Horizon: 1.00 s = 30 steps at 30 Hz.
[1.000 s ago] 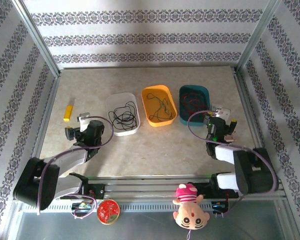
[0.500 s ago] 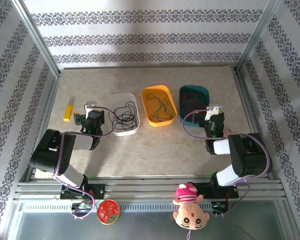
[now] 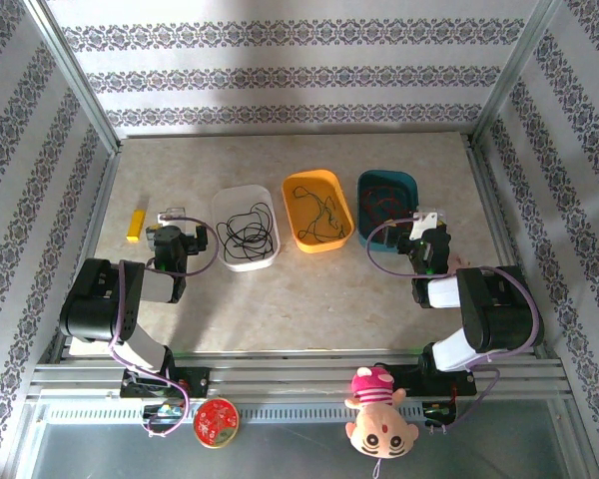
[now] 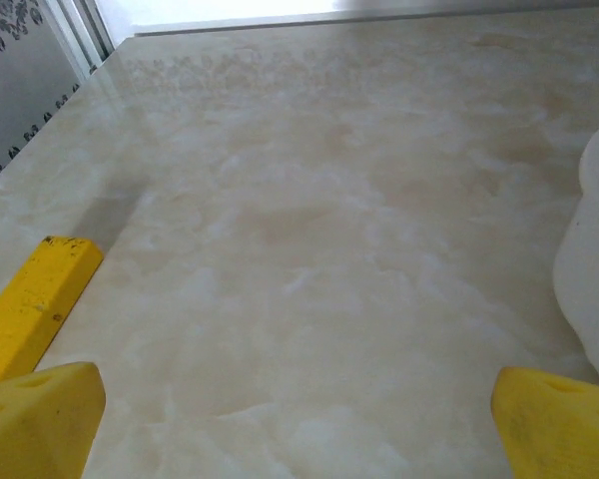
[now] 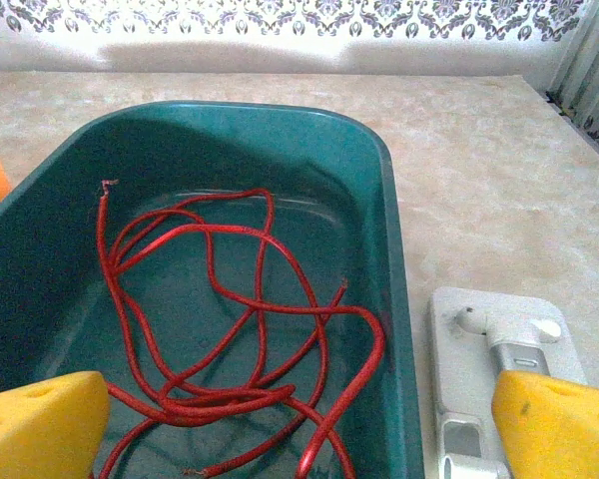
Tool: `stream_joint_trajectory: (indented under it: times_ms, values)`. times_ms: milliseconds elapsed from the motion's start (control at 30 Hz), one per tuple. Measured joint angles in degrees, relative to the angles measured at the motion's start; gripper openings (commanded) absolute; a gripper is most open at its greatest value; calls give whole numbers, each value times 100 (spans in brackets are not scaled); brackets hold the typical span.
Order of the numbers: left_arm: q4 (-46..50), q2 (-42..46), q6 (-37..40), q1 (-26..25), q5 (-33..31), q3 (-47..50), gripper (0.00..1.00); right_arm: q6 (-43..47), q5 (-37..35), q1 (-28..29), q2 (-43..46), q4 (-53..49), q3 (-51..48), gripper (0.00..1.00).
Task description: Untangle the cables
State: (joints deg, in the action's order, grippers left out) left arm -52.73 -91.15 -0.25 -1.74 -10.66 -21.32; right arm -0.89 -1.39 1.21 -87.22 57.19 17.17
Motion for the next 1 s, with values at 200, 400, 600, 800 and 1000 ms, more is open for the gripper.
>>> stream_joint_trajectory:
  times_ms: [200,400,600,800,1000]
  values:
    - [-92,-4,-20,-2,59,11,99,4,87,7,0,-208,197,98]
    - [-133,-9,-20,-2,66,11,99,4,20,17,0,-227,289,98]
    - [-199,-9,-20,-2,81,11,99,2,22,15,0,-256,293,98]
    - [-208,-9,-17,-2,81,11,99,2,22,15,-2,-256,295,98]
    - [-214,-9,-17,-2,81,11,99,2,22,15,-2,-256,295,98]
